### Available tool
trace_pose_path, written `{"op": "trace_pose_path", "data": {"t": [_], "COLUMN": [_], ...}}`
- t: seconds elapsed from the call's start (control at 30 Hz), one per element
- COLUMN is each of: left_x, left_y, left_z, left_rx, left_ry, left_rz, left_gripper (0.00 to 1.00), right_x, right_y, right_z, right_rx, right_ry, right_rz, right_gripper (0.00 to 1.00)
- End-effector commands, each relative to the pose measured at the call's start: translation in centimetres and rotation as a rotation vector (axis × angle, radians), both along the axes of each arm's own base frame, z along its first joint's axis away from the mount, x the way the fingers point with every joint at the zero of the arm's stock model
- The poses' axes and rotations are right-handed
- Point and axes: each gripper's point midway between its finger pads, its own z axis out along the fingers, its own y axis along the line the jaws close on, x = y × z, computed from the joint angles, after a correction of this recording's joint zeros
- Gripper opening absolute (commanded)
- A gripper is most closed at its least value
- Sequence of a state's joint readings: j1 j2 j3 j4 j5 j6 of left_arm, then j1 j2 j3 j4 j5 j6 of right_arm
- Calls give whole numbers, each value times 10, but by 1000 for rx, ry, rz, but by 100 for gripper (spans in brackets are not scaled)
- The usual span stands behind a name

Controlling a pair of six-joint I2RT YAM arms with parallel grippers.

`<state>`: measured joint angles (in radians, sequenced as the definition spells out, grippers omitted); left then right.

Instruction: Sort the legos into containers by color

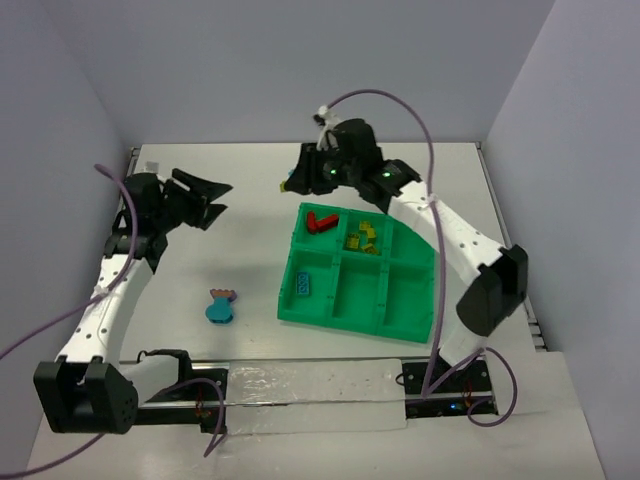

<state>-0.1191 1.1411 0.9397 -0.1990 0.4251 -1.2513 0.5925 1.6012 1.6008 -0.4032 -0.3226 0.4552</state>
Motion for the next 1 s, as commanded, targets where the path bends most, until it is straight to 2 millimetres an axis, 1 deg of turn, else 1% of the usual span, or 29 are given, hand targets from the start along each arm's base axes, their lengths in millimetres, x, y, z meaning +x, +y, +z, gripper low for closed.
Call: {"op": "trace_pose_path", "data": {"t": [0.0, 0.03, 0.07, 0.1, 0.17, 0.23, 0.3, 0.33, 0.37, 0.4, 0.43, 0.47, 0.53, 0.6, 0.63, 0.67, 0.77, 0.87, 0.9, 0.97], "left_x": [-15, -14, -15, -15, -13, -8, -10, -9, -10, -14, -15, -15, -15, -14, -15, -15, -17, -19, -20, -21], "left_y": [73, 77, 78, 78, 72, 65, 76, 85, 91, 96, 107, 109, 110, 108, 107, 107, 109, 112, 113, 114], "left_z": [-28, -25, -27, -29, -32, -25, -39, -43, -50, -56, -62, -65, -70, -75, -78, -81, -90, -97, -99, -102], "left_rx": [253, 270, 295, 306, 320, 323, 406, 446, 476, 505, 521, 525, 516, 498, 490, 483, 485, 492, 493, 497], "left_ry": [156, 151, 157, 164, 133, 53, 48, 59, 82, 113, 144, 158, 174, 188, 200, 210, 239, 261, 270, 280], "left_rz": [232, 236, 224, 209, 152, 97, 112, 141, 154, 151, 177, 183, 185, 183, 184, 186, 198, 204, 205, 207], "left_gripper": [65, 65, 65, 65, 64, 64, 64, 64, 64, 64, 63, 63, 63, 63, 63, 63, 63, 63, 63, 63], "right_x": [4, 2, 2, -1, -4, -5, -4, 0, 2, 6, 5, 4, 6, 7, 7, 8, 7, 6, 4, 1], "right_y": [37, 46, 58, 65, 79, 93, 99, 105, 108, 110, 112, 117, 123, 126, 129, 131, 140, 149, 152, 160], "right_z": [-48, -55, -62, -63, -67, -71, -82, -86, -91, -105, -114, -127, -145, -170, -180, -188, -203, -213, -219, -228], "right_rx": [-199, -205, -205, -198, -180, -158, -178, -187, -208, -250, -282, -306, -328, -363, -377, -387, -407, -426, -436, -448], "right_ry": [31, 43, 56, 63, 84, 114, 177, 187, 198, 217, 220, 228, 232, 237, 232, 227, 193, 158, 156, 159], "right_rz": [29, 47, 64, 78, 105, 137, 139, 139, 135, 125, 114, 118, 107, 77, 63, 51, 41, 47, 58, 73], "right_gripper": [0, 0, 0, 0, 0, 0, 0, 0, 0, 1, 3, 6, 7, 9, 10, 10, 13, 17, 19, 33]}}
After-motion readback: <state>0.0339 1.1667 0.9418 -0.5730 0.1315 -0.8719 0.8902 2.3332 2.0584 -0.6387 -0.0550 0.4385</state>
